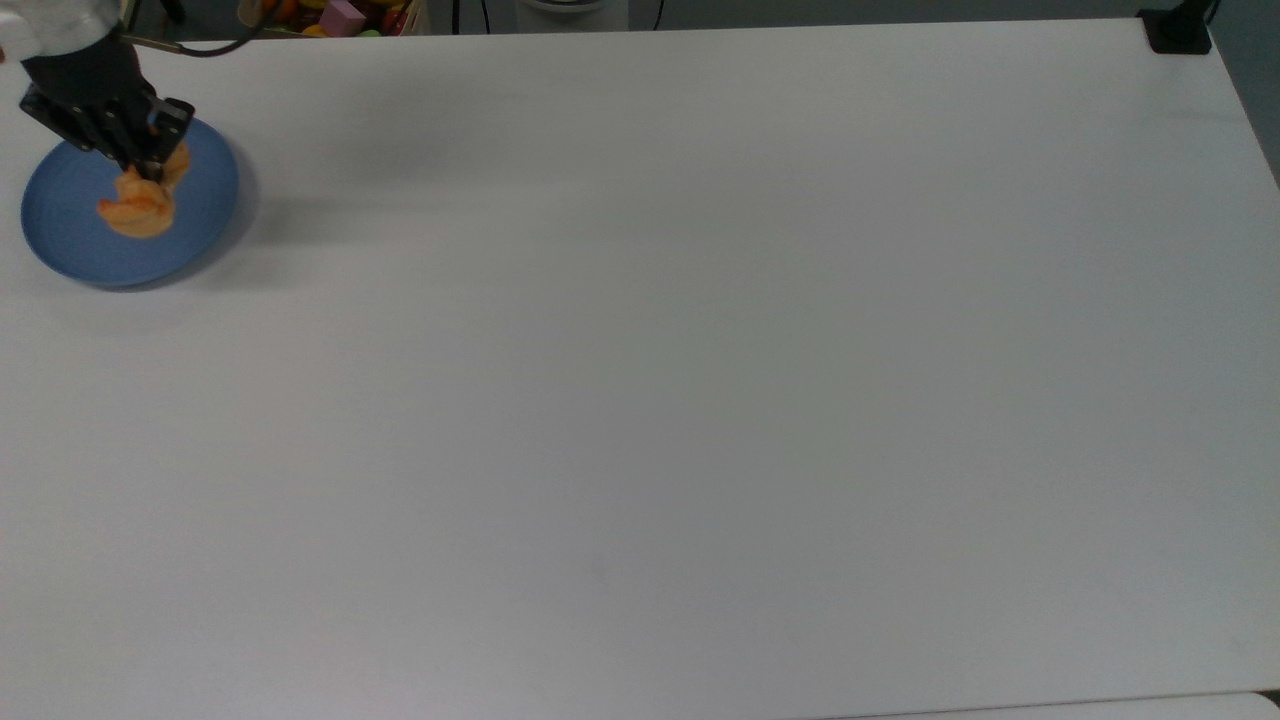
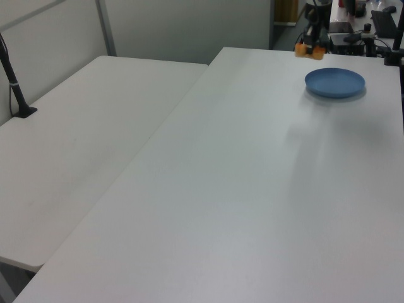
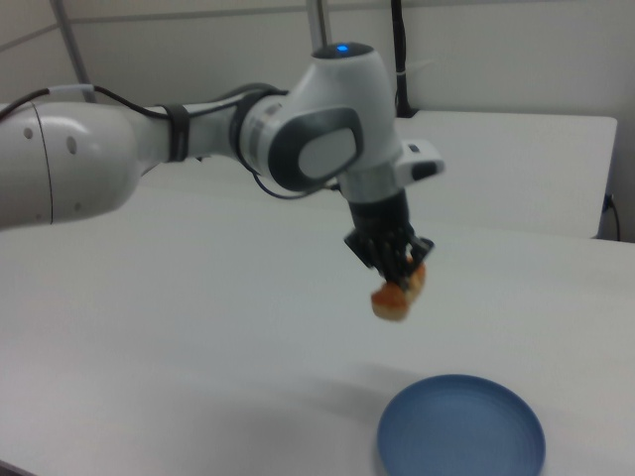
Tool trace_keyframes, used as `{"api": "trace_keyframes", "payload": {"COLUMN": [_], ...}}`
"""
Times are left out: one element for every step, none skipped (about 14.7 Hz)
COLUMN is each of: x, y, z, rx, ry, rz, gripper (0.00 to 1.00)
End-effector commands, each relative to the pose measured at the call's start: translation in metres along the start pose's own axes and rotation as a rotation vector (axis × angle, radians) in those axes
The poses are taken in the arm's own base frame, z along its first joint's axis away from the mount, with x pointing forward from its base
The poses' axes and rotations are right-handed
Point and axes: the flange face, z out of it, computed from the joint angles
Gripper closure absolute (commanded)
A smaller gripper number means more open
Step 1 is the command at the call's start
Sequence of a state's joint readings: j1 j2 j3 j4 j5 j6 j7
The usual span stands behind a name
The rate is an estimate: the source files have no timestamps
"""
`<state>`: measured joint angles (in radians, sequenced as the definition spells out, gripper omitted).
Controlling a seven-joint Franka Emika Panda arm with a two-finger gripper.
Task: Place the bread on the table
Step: 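Lift the bread roll up off the blue plate, then carry the bread roll away from the plate and lower it to the table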
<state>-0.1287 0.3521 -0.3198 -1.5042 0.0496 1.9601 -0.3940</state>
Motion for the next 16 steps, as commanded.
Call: {"api": "trace_keyframes", "payload": {"x": [0.017,0.025,0.031,0.037,0.041,0.049,0.054,0.058,0.063,0.066,0.068,0.070,0.071,0.073,0.074,0.076], "y": [-0.046,-0.066,-0.080,-0.098,-0.117,-0.147,-0.167,-0.189,-0.211,-0.234,-0.253,-0.271,-0.288,-0.303,-0.313,-0.321], "z": [-0.023,-0.026,-0.030,-0.032,-0.032,-0.027,-0.022,-0.014,-0.007,0.002,0.009,0.020,0.028,0.038,0.046,0.059], "rx": [0.036,0.034,0.034,0.038,0.046,0.060,0.065,0.070,0.069,0.071,0.072,0.069,0.058,0.050,0.041,0.026], "ry": [0.024,0.037,0.047,0.054,0.057,0.055,0.049,0.040,0.034,0.031,0.033,0.026,0.025,0.031,0.035,0.036], "rz": [0.027,0.031,0.021,0.005,-0.012,-0.033,-0.044,-0.055,-0.063,-0.065,-0.063,-0.067,-0.075,-0.076,-0.073,-0.071], "gripper": [1.00,1.00,1.00,1.00,1.00,1.00,1.00,1.00,1.00,1.00,1.00,1.00,1.00,1.00,1.00,1.00]}}
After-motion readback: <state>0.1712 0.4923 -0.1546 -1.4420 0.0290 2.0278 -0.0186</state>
